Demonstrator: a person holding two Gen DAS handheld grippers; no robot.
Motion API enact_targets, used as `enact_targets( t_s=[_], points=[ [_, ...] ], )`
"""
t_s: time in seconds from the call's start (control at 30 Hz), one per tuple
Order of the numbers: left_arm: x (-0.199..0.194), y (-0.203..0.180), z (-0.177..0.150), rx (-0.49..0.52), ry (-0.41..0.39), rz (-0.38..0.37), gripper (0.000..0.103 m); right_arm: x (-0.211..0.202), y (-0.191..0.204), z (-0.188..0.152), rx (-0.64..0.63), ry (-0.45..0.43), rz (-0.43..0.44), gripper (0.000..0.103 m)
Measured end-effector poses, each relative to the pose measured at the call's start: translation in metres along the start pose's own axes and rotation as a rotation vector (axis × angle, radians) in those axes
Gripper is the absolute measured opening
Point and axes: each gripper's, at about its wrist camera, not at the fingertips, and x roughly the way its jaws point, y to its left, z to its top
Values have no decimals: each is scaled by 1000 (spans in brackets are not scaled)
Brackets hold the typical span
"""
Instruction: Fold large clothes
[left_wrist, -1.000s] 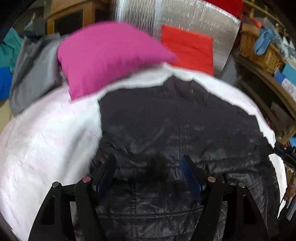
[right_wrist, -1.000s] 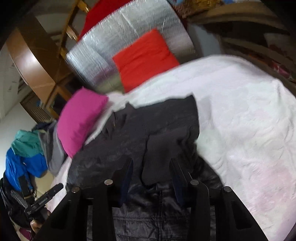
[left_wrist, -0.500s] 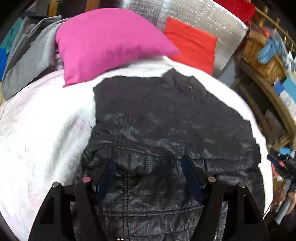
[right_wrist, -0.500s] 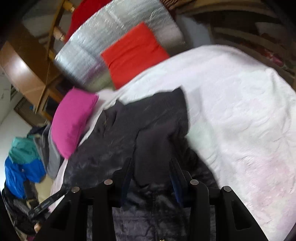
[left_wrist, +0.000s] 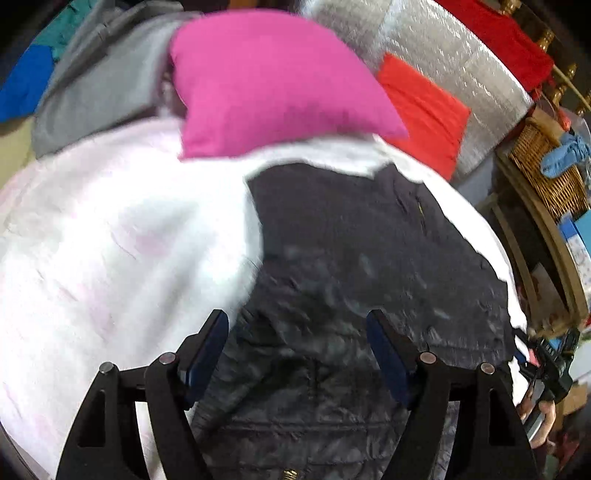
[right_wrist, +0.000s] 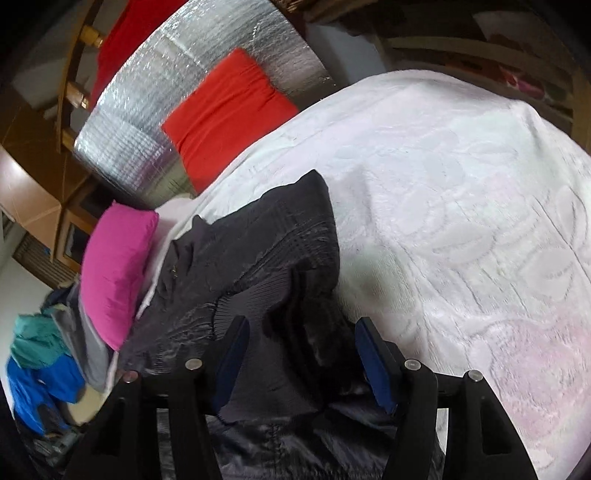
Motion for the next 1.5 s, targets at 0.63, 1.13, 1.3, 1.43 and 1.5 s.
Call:
enact_targets(
  t_s=[0.63, 1.13, 1.3, 1.43, 1.5],
  points=[
    [52, -1, -2, 50, 99, 204, 78, -1, 19, -7, -149, -40, -130, 39],
    [-53, 10, -67, 171, -98, 247, 78, -107, -17, -45, -175, -173, -68, 81],
    [-94, 30, -119, 119, -96, 242, 78, -128, -37, -69, -150, -105, -36, 81],
    [-111, 36, -156, 63, -30, 182, 79, -151, -47, -94, -112, -70, 26, 81],
    [-115, 36, -174, 61, 20, 172, 79, -158, -53, -107, -90, -44, 48, 81]
  ],
)
